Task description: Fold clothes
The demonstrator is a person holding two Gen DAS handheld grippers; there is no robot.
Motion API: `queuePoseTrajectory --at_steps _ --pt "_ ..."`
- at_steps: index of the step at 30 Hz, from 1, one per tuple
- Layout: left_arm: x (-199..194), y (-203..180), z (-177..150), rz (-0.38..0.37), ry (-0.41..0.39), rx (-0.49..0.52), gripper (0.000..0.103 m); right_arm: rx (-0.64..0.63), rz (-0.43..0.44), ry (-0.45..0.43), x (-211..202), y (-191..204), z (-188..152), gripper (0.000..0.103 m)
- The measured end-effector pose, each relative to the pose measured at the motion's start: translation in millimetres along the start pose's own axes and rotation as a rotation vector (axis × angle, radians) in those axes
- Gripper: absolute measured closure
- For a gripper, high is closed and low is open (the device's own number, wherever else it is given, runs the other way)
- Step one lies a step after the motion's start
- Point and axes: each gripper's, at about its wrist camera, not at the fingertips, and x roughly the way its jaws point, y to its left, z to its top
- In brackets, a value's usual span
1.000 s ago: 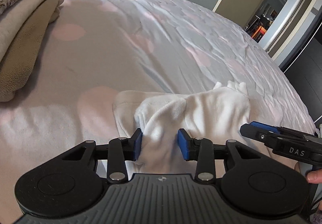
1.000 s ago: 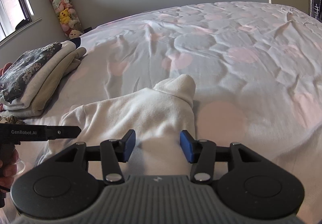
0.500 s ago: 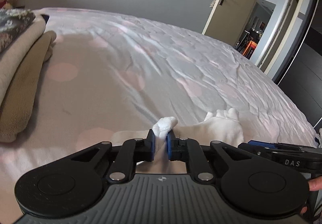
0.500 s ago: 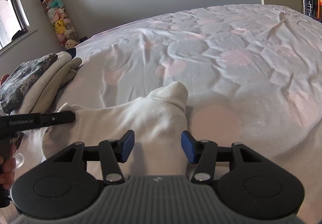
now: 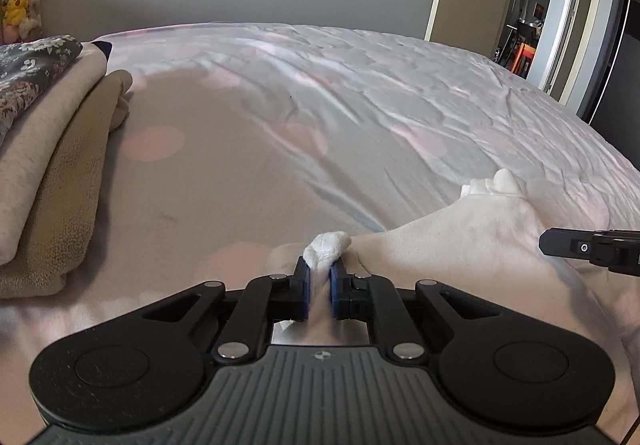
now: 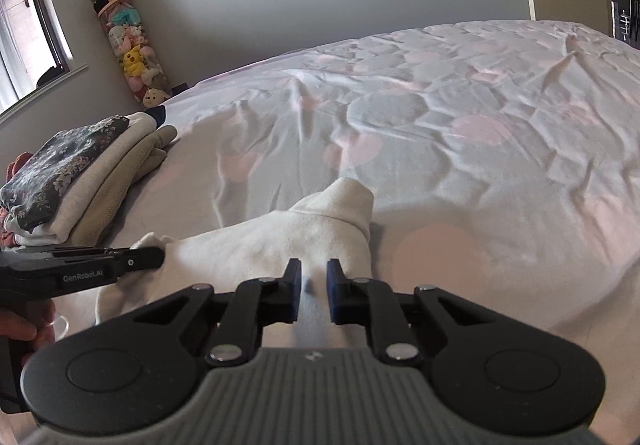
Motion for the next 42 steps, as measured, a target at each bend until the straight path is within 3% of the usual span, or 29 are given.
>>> queuePoseTrajectory --at_steps 8,12,14,16,21,22,25,29,31,33,38,42 --pt "-8.0 13.9 1.5 -0.025 -0.007 -0.079 0.083 -0.015 0.034 0.014 -2.4 2.5 -1.2 0.091" --pt "-36.9 22.1 6.8 -0.008 -0.034 -0.2 0.074 -0.025 0.054 0.019 -5.0 4.2 -1.5 0.081" --pt "-51.3 24.6 1.4 -0.03 -0.02 -0.278 0.063 -0.03 0.063 0.022 -6.3 5.1 -1.7 0.078" --pt "-62.0 24.8 -5.9 -0.047 0.007 -0.328 0.062 -0.035 0.073 0.025 -7.6 6.0 -1.9 0.059" --pt "-62.7 21.5 -23.5 -0.06 0.108 -0.424 0.061 -0.111 0.08 0.065 -26.5 19.5 -15.5 0.056" --pt "-60.0 20.1 -25.3 -0.068 0.113 -0.428 0.063 -0.106 0.084 0.075 -29.9 20.0 -18.3 0.056" --pt "-57.5 10.8 -22.7 -0.027 0.077 -0.338 0.099 -0.082 0.09 0.09 -38.0 19.3 -23.2 0.056" --pt "-78.2 2.1 -16.2 -0.016 -0.033 -0.282 0.1 -0.063 0.075 0.109 -39.0 15.3 -26.1 0.056" --pt "-80.6 -3.6 -14.0 0.016 -0.045 -0.227 0.1 -0.059 0.072 0.112 -38.8 14.8 -26.6 0.056" --pt "-67.2 -7.4 -17.4 0.083 0.013 -0.173 0.1 -0.065 0.069 0.115 -38.7 15.8 -27.6 0.056" --pt "-44.2 -0.1 -29.4 0.105 0.093 -0.185 0.099 -0.076 0.063 0.124 -35.3 15.6 -29.7 0.056" --pt "-66.9 1.8 -26.8 0.119 0.07 -0.235 0.088 -0.063 0.052 0.102 -44.4 14.8 -27.8 0.056"
